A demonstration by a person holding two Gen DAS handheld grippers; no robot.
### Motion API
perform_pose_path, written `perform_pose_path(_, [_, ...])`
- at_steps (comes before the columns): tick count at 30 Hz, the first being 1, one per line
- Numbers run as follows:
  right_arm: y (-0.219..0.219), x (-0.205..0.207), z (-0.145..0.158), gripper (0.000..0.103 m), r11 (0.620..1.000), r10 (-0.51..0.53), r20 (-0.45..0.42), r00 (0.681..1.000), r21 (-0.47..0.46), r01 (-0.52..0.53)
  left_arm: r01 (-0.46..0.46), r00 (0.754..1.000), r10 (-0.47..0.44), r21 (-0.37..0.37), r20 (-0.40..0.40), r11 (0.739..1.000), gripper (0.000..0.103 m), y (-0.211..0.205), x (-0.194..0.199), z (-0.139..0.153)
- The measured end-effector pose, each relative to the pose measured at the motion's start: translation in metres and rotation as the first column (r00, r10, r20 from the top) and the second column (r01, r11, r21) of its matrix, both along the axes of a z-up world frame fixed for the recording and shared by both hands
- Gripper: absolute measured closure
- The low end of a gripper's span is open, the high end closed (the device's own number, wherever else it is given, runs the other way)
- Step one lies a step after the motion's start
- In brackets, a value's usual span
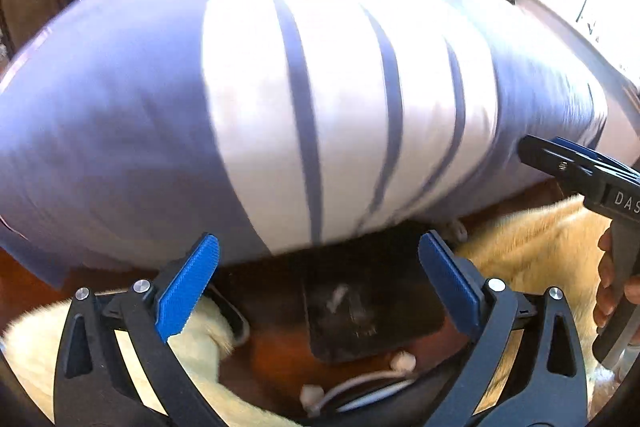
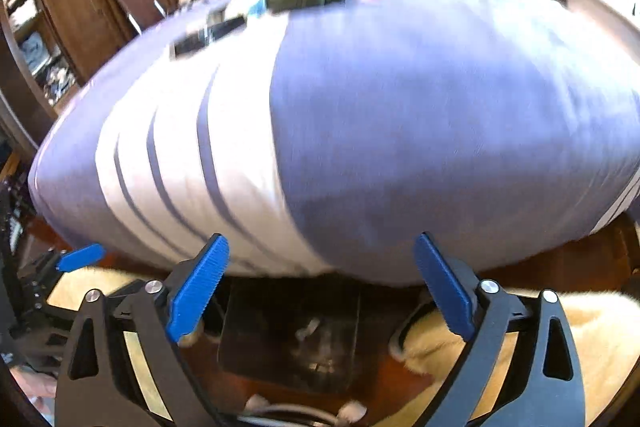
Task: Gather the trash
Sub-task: 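Raise both open tools back over the bed items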
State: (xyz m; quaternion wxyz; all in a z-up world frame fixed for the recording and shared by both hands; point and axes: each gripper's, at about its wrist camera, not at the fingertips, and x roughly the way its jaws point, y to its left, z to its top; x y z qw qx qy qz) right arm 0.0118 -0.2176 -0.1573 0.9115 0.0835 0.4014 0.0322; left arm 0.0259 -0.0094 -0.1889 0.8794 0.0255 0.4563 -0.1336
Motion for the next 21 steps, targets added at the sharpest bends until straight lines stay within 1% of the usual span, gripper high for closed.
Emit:
perform_pose_path(2, [-0.003,0.003,0.014,0.005,1.000,-0.008,0.032,0.999,-0.007,0.009,-0.013,0.999,0.014,-0.005,0.045,1.000,0.008,0.005,0.005,0.018])
perform_pose_path(4, [-0.007,0.013,0.024,0.005,1.000,-0.018,0.053,0.998,-0.015,0.019,-0.017,0.997,0.017,-0.002,0.072,1.000,0.008,0.008,0.014,0.031])
perform_pose_path(7, [-0.009,0.029,0.034,0.005,1.000,-0.024,0.070,0.997,-0.011,0.025,-0.019,0.996,0.018,0.017,0.089,1.000,0.008,0.008,0.029,0.042])
perform_pose_path(10, [-0.008,0.049,0.040,0.005,1.000,-0.013,0.081,0.997,-0.005,0.014,-0.008,0.994,0.005,0.030,0.107,1.000,0.008,0.004,0.046,0.050])
perform_pose_path(14, [-0.006,0.073,0.042,0.005,0.999,-0.015,0.094,0.995,-0.029,0.017,-0.002,0.992,0.000,0.015,0.123,1.000,0.008,-0.004,0.069,0.059])
perform_pose_path(17, [-0.011,0.092,0.046,0.005,0.999,-0.031,0.092,0.995,-0.015,0.033,0.011,0.992,-0.011,0.000,0.124,1.000,0.008,-0.007,0.093,0.066])
perform_pose_path(19, [-0.016,0.106,0.048,0.005,0.999,-0.037,0.088,0.995,-0.003,0.038,0.017,0.992,-0.018,0.007,0.126,1.000,0.008,-0.014,0.113,0.068])
perform_pose_path(21, [-0.019,0.117,0.050,0.005,1.000,-0.030,0.082,0.996,0.010,0.030,0.031,0.991,-0.032,0.012,0.131,0.999,0.008,-0.018,0.126,0.069])
